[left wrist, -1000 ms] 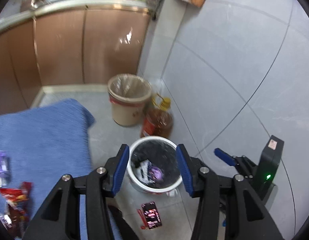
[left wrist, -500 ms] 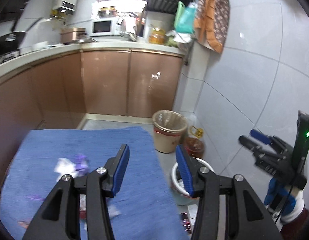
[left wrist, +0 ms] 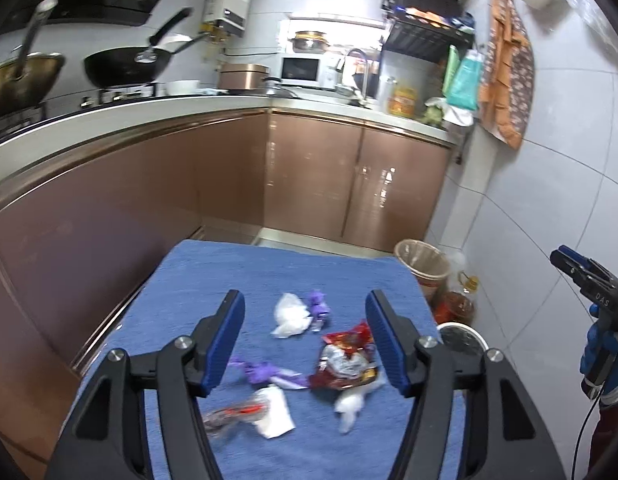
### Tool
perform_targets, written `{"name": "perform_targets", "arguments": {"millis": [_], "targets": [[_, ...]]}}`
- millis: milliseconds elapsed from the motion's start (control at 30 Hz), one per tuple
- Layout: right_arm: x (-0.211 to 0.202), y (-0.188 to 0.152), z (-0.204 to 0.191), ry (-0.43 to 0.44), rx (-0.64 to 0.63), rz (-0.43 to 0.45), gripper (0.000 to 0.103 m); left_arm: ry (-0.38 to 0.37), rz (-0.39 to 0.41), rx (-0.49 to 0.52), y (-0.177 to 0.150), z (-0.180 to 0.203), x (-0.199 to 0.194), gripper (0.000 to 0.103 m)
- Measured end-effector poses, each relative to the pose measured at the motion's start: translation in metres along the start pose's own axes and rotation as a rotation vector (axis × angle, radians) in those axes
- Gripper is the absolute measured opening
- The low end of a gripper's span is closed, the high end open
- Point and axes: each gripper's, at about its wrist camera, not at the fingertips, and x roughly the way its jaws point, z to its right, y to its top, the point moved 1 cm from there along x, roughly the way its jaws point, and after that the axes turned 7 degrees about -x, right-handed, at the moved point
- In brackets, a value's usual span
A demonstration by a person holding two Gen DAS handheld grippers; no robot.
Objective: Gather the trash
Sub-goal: 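Grasp the purple wrapper with the left tool while the right tool grasps the red snack bag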
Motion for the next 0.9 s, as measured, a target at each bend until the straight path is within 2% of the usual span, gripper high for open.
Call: {"name": "perform_targets", "arguments": {"millis": [100, 200, 600, 767, 900], "targets": [[0.007, 0.002, -0.011, 0.022, -0.011, -0.006, 0.059, 0.012, -0.01, -0.026, -0.004, -0.019, -0.001, 0.062], [0.02, 0.004, -0.021, 0.051, -0.022, -0.022, 0.059, 0.007, -0.056, -0.061, -0.009, -0.035, 0.013, 0.063], [0.105, -0.021, -0.071, 0.214, -0.065, -0.168, 0.06, 0.043, -0.36, -0.206, -0.065, -0.074, 0.127, 0.063], [0.145, -0.036, -0.095, 0.278, -0.094, -0.24, 0.06, 0.064, -0.433, -0.268, -0.079, -0.088, 0.165, 0.06], [0.174, -0.047, -0.112, 0.319, -0.114, -0.291, 0.059, 0.045, -0.46, -0.313, -0.084, -0.098, 0.181, 0.05]]}}
